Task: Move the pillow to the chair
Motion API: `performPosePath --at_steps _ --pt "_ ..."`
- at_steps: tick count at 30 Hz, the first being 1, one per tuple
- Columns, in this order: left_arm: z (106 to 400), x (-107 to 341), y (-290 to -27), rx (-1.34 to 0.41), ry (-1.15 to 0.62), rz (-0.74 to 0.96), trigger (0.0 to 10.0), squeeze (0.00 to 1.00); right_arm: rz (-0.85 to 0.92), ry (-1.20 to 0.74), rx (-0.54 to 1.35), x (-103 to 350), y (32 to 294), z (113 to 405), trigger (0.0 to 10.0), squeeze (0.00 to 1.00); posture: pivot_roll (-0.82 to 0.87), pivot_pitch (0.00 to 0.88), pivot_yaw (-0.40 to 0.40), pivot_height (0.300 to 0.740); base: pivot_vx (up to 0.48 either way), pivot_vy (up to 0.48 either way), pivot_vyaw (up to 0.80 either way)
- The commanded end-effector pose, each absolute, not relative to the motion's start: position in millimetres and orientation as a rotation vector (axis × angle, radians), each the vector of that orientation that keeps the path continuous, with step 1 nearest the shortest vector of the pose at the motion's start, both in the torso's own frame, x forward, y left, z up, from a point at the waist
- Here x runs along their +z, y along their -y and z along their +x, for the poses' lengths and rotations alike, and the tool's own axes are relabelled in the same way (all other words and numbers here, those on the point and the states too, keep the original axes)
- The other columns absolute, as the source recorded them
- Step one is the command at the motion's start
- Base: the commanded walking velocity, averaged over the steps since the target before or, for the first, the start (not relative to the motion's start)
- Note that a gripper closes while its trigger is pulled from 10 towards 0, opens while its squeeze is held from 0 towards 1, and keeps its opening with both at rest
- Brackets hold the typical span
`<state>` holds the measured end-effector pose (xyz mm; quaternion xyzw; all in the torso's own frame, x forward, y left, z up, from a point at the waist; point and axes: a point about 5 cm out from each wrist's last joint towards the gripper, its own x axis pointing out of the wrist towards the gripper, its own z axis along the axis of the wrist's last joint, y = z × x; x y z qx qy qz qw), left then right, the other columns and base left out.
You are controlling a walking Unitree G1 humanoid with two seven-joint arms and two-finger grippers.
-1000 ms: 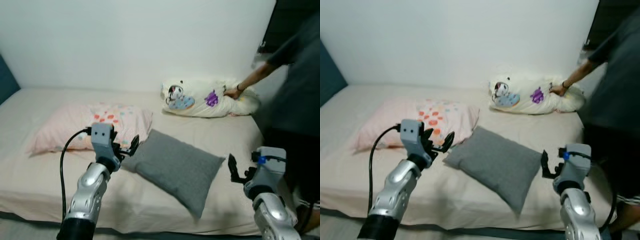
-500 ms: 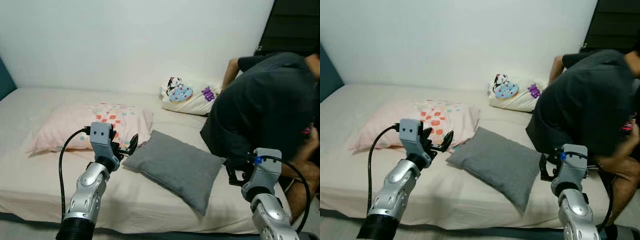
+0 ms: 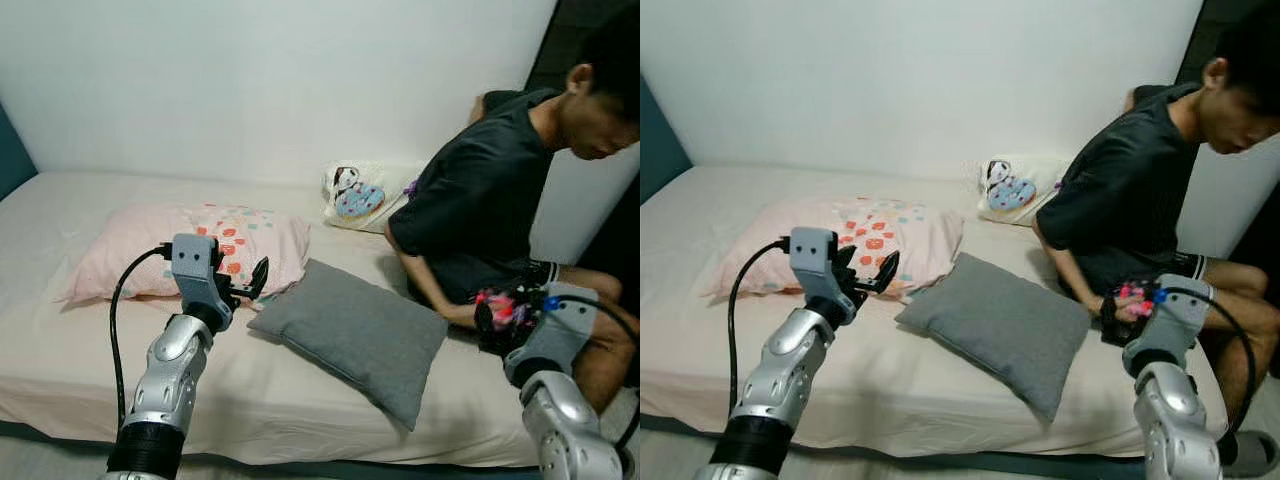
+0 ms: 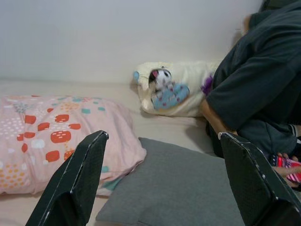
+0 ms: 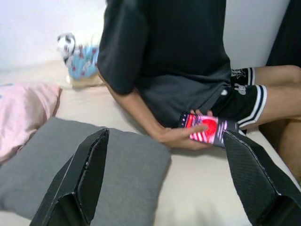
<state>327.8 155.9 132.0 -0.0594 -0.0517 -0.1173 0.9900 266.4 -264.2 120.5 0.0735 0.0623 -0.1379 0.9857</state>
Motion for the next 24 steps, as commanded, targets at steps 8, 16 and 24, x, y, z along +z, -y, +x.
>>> performPosePath --at_steps 8,16,24 --pt "329.9 130.7 -159.6 -0.220 0.103 -0.117 10.0 0.00 0.249 -0.154 -0.285 115.9 268.2 267.4 10.0 0.00 -0.14 0.000 -0.005 0.625 0.000 0.000 0.00" --pt "331.0 134.3 -157.6 -0.224 0.123 -0.098 10.0 0.00 0.334 -0.163 -0.259 110.1 272.6 268.0 10.0 0.00 -0.14 0.000 -0.003 0.590 0.000 0.000 0.00" --pt "330.0 135.0 -156.5 -0.231 0.131 -0.084 10.0 0.00 0.378 -0.154 -0.192 106.6 270.3 272.7 10.0 0.00 -0.14 0.000 0.008 0.555 0.000 0.000 0.00"
